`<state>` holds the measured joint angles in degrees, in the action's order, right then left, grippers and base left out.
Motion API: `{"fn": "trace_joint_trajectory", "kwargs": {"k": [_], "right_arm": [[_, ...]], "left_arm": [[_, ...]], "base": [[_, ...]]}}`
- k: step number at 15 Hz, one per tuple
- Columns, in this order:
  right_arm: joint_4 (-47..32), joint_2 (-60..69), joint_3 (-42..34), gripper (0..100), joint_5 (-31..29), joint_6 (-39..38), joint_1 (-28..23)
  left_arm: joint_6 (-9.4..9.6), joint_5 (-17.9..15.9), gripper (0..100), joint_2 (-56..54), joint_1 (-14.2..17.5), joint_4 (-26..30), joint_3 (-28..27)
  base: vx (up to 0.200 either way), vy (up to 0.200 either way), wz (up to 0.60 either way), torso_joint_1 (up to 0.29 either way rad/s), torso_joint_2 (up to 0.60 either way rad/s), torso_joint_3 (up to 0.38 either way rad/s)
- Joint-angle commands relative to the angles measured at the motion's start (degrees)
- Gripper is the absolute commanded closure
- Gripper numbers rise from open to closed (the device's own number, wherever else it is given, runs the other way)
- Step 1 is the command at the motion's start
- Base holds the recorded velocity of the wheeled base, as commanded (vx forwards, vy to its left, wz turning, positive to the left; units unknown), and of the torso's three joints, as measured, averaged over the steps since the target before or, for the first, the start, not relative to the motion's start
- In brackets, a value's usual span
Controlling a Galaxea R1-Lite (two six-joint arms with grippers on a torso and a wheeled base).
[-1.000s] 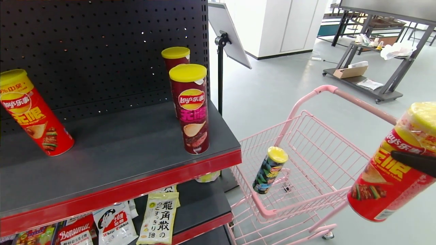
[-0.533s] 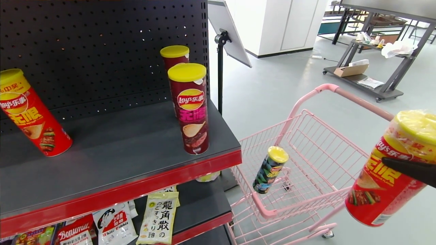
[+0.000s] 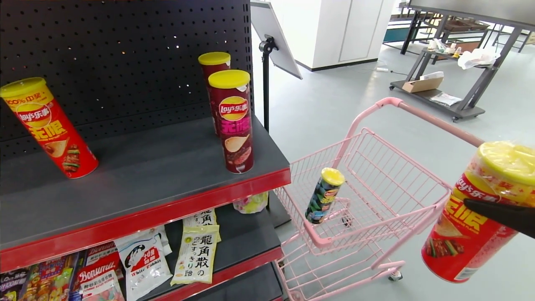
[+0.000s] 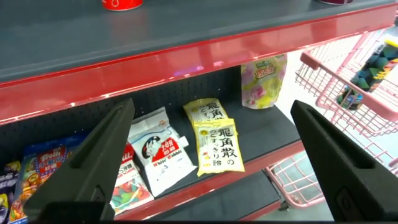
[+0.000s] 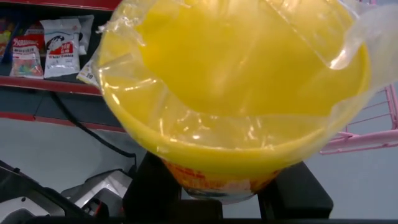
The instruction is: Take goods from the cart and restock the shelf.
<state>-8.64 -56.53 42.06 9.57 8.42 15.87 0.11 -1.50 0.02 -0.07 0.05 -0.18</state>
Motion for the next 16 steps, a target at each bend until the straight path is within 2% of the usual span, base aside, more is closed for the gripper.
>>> {"fn": "trace_joint_trajectory", "kwargs": {"k": [1,10,15,16], "right_arm": [[0.1,0.0,-0.6,100,0.0,0.3,0.0],[0.1,0.6,-1.5,100,-0.1,0.5,0.0],[0.1,1.2,-2.5,100,-0.1,2.0,0.0],[0.1,1.2,-2.5,100,-0.1,2.0,0.0]], "left_arm": [[-0.02,0.0,0,0.0,0.0,0.0,0.0],[-0.02,0.0,0,0.0,0.0,0.0,0.0],[0.15,0.0,0,0.0,0.0,0.0,0.1],[0.15,0.0,0,0.0,0.0,0.0,0.0]], "base": [[0.000,0.000,0.00,0.000,0.00,0.000],[0.000,0.000,0.00,0.000,0.00,0.000],[-0.200,0.000,0.00,0.003,0.00,0.001],[0.000,0.000,0.00,0.000,0.00,0.000]]}}
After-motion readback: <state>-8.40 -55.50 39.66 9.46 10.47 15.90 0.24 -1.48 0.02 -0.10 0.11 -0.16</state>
